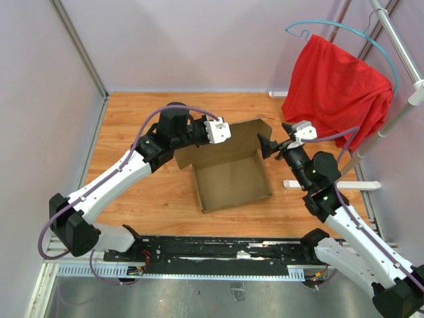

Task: Fold the paper box

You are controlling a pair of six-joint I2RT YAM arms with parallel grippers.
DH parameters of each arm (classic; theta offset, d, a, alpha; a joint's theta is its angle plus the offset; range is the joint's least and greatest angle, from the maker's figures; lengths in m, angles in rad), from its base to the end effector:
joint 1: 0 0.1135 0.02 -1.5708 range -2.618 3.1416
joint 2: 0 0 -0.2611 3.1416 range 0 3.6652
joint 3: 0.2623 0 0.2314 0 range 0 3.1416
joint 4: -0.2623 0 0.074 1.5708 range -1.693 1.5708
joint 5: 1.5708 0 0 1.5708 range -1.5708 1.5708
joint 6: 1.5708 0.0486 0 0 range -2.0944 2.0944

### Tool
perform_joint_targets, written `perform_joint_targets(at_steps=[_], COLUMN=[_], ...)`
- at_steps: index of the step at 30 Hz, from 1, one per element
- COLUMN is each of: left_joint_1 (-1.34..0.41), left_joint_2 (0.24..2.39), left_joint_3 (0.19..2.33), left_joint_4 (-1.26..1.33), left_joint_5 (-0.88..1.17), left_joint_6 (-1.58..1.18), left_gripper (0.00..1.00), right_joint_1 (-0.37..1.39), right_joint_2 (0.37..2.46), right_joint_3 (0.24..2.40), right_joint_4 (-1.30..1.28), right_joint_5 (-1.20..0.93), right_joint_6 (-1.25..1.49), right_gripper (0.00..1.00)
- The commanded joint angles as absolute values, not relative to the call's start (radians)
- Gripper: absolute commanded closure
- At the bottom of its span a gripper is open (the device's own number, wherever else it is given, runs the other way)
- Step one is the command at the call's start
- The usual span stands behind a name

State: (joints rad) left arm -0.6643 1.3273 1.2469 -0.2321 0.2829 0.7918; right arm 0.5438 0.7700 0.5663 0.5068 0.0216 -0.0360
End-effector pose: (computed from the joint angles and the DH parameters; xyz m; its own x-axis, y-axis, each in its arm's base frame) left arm 0.2274 -0.1953 0.3717 0.4001 0.5546 -0.7296 0.7351 0.2812 0.6169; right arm 0.1551 0.0925 0.3454 0.2732 0.1232 -0.9540 -0.4901 0.8712 -0.0279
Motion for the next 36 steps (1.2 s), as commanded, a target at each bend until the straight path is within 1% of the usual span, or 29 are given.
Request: perform_joint_targets(at_steps=[1, 3, 8, 13, 20, 26, 29, 30, 32, 35, 36], left_joint_1=[-0.723, -0.727, -0.729, -0.729, -0.729, -0.729, -0.729, -0.729, -0.729, -0.729, -0.729], left_joint_2=[1.358, 1.365, 1.344, 1.337, 1.326, 1.299, 1.296, 1.295, 1.295, 1.293, 1.293], left_joint_3=[1.288, 1.299, 1.283, 1.289, 1.273, 1.248, 1.246, 1.246, 1.247, 1.247, 1.247], left_joint_4=[-0.250, -0.276, -0.278, -0.287, -0.284, -0.249, -0.249, -0.247, -0.248, -0.247, -0.245], left_joint_5=[0.188, 0.190, 0.231, 0.248, 0.261, 0.277, 0.278, 0.279, 0.278, 0.276, 0.276], left_joint_6=[0.958, 1.008, 1.060, 1.057, 1.049, 1.033, 1.030, 1.029, 1.028, 1.025, 1.023], left_gripper=[1.00, 1.00, 1.00, 1.00, 1.00, 1.00, 1.00, 1.00, 1.00, 1.00, 1.00], right_joint_1=[0.555, 0.555, 0.555, 0.555, 0.555, 0.555, 0.555, 0.555, 0.555, 0.555, 0.555], right_joint_2=[0.769, 0.798, 0.863, 0.898, 0.870, 0.954, 0.995, 1.009, 1.027, 1.044, 1.045], right_joint_3=[0.744, 0.814, 0.949, 1.017, 0.943, 0.954, 0.960, 0.960, 0.972, 0.989, 0.995], right_joint_4=[0.020, -0.070, -0.240, -0.344, -0.234, -0.144, -0.092, -0.074, -0.058, -0.047, -0.046], right_joint_5=[0.066, 0.049, -0.024, -0.019, 0.006, 0.049, 0.061, 0.060, 0.057, 0.040, 0.035], right_joint_6=[-0.081, -0.100, -0.190, -0.238, -0.287, -0.313, -0.320, -0.322, -0.329, -0.338, -0.342], right_gripper=[0.20, 0.21, 0.20, 0.20, 0.20, 0.19, 0.21, 0.22, 0.29, 0.46, 0.54])
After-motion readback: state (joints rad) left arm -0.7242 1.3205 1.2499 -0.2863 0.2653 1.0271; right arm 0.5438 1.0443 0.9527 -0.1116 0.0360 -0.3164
